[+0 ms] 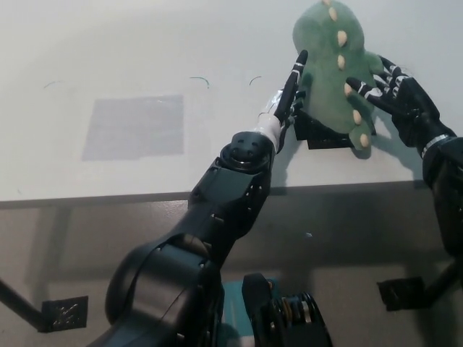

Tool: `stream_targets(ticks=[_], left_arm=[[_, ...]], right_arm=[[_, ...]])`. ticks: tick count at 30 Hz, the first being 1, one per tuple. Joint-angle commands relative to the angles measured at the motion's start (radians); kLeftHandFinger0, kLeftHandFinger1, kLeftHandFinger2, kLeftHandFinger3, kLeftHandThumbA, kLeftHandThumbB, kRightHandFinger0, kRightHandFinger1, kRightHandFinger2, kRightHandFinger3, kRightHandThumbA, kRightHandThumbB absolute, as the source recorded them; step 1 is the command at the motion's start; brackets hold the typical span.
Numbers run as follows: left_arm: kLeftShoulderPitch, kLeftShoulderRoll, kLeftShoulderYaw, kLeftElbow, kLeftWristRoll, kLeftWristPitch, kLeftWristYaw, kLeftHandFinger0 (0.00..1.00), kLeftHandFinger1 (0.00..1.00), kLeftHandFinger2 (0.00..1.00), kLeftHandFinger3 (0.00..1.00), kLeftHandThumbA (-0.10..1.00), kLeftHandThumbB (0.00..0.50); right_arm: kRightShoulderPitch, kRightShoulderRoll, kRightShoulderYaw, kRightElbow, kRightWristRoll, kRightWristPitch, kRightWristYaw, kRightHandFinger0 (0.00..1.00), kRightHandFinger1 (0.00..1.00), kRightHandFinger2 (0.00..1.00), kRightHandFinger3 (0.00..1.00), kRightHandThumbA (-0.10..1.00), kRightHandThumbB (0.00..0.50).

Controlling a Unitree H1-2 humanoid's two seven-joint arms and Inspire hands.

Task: Use both hands to pick up a dinasour on the right side and move it to the left side

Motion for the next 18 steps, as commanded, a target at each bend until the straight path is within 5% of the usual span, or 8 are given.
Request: stream_targets(ticks=[1, 10, 13, 18], left_arm=[[-0.025, -0.022, -0.006, -0.024, 0.003, -0.029, -0.01, 1.0, 1.0, 1.0, 1.0, 1.0, 0.435], [0.09, 0.005, -0.019, -0.036, 0.016, -0.045, -0.007, 1.0, 1.0, 1.0, 1.0, 1.0, 0.411], [0.123, 0.019, -0.012, -0.057, 0.011, -0.044, 0.006, 1.0, 1.0, 1.0, 1.0, 1.0, 0.441], [0.168, 0.056, 0.015, -0.101, -0.016, -0.085, -0.019, 1.0, 1.0, 1.0, 1.0, 1.0, 0.416]], right_arm=[[-0.038, 0.04, 0.021, 0.025, -0.014, -0.059, -0.001, 1.0, 1.0, 1.0, 1.0, 1.0, 0.336], [0.0, 0.121, 0.053, 0.117, -0.056, -0.099, -0.049, 1.0, 1.0, 1.0, 1.0, 1.0, 0.379], [0.029, 0.148, 0.084, 0.106, -0.088, -0.127, -0.056, 1.0, 1.0, 1.0, 1.0, 1.0, 0.374], [0.04, 0.188, 0.121, 0.09, -0.102, -0.158, -0.057, 1.0, 1.0, 1.0, 1.0, 1.0, 0.297]])
